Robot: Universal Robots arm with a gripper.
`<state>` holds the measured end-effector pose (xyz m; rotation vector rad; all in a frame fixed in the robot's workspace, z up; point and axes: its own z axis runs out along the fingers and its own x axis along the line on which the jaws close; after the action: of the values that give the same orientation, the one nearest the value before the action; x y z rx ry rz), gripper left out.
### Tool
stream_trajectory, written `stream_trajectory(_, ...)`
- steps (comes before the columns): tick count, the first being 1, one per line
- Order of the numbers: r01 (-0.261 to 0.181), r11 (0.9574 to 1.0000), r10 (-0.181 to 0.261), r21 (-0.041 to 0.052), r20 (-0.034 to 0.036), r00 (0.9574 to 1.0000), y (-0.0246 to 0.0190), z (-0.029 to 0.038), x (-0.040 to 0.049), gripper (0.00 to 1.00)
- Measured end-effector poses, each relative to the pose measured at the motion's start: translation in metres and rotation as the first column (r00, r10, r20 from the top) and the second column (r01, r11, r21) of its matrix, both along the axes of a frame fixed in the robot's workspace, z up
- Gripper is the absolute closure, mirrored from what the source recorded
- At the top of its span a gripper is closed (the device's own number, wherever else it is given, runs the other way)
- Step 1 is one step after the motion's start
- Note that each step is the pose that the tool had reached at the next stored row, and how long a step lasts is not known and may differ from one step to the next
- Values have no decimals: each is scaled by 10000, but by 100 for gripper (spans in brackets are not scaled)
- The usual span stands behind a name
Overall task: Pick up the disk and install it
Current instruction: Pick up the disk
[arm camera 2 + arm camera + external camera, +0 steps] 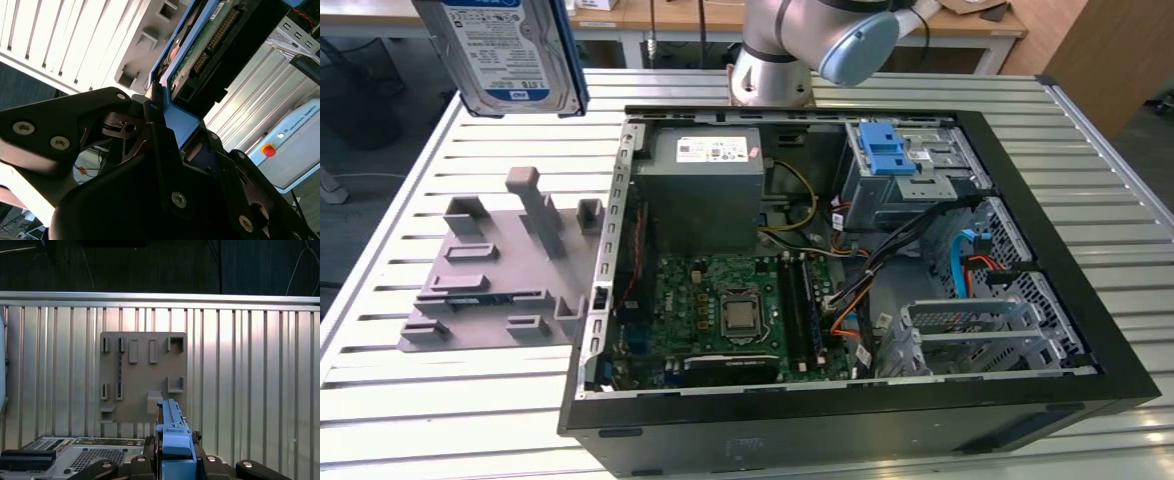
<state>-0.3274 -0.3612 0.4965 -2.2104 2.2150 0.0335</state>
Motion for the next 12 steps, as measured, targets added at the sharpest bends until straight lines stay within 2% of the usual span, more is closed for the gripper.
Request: stream_trajectory(12,0,10000,0,0,0,10000,-2,0,62,64)
